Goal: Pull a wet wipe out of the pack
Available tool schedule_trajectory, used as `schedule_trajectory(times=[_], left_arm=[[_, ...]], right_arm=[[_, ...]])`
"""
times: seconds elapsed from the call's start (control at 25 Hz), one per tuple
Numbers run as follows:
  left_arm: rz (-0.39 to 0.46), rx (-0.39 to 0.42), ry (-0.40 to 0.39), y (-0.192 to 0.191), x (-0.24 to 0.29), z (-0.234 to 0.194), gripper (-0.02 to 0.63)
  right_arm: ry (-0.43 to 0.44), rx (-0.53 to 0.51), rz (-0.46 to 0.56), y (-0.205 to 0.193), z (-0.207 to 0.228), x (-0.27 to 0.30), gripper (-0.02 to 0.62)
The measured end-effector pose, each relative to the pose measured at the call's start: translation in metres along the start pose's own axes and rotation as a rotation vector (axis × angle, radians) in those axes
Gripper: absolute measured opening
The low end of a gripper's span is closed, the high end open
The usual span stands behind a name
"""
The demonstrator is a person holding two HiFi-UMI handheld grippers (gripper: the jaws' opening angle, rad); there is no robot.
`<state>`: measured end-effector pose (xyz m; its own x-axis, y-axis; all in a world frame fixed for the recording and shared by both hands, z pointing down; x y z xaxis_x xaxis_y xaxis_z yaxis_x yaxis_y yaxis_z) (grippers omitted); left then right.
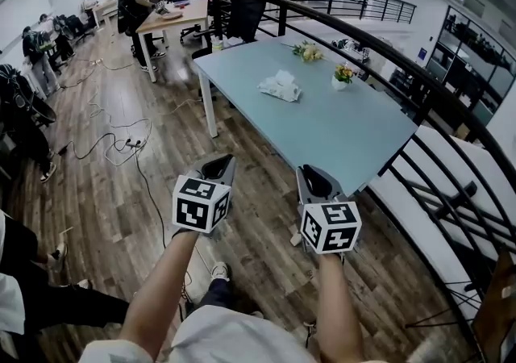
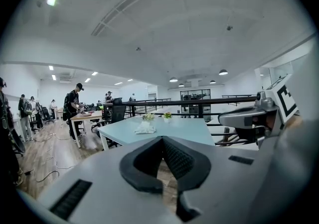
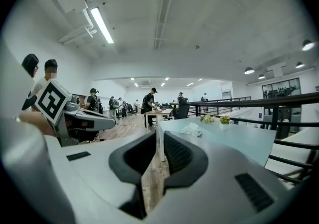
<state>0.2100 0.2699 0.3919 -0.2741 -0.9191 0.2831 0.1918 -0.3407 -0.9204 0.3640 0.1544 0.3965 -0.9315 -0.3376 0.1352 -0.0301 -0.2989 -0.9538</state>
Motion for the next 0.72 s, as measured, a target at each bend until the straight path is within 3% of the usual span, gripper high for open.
schedule_trajectory(times=[0.44, 0.72], left_arm=[[0.006, 0.003, -0.024, 0.003, 0.059, -0.051, -0.008], [-0.002, 0.006, -0.058, 0.006, 0.098, -0.096, -0.008]], right_arm=[[-0.008, -0.006, -0.027, 0.010, 0.010, 0.070, 0.078], [-0.057, 0.010, -0.027, 0.023, 0.014, 0.120, 0.113]])
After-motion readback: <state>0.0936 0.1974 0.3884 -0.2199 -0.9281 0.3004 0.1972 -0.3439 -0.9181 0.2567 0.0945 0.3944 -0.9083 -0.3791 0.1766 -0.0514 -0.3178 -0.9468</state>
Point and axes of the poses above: the fingertips, and each gripper's own axes: x forward along the fingers, z to its right, y out of its top, the point moved 4 cm from there along -x, backward along the fingers, and after that the axes turned 13 degrees about x, right-handed, at the moved point
